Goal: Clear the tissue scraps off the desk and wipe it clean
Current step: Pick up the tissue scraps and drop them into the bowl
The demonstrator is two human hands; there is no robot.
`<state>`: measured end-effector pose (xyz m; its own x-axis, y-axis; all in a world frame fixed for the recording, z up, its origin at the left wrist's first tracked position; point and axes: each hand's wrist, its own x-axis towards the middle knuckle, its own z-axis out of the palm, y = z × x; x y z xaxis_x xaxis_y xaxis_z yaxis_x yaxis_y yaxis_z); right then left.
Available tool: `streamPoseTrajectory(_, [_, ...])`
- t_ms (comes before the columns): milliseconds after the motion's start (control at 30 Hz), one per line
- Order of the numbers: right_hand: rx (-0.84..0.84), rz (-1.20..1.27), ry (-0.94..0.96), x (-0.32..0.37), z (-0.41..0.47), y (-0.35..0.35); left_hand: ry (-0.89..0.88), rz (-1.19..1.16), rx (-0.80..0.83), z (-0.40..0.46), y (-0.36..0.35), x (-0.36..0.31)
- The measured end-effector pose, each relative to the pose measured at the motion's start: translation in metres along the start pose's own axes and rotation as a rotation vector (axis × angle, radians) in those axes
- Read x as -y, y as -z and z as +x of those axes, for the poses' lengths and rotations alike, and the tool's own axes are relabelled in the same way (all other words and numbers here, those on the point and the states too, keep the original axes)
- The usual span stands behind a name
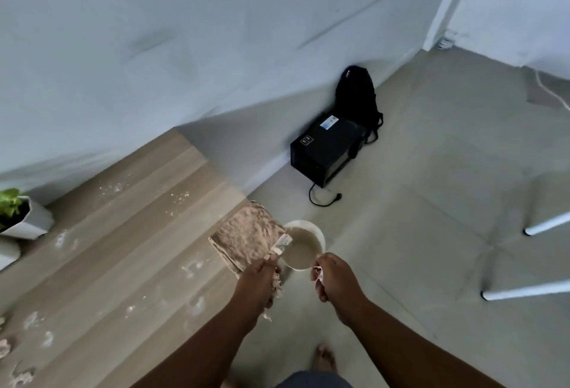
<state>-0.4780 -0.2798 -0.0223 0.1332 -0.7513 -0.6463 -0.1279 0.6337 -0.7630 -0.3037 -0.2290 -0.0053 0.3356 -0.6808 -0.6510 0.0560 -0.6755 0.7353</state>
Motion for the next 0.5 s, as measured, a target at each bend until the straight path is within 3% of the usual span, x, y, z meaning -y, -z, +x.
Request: streamPoseTrajectory(500, [-0.070,0.161,-0.012,-0.004,0.013,0.078,-0.047,0.141,0.061,-0.006,-0.086,-0.034])
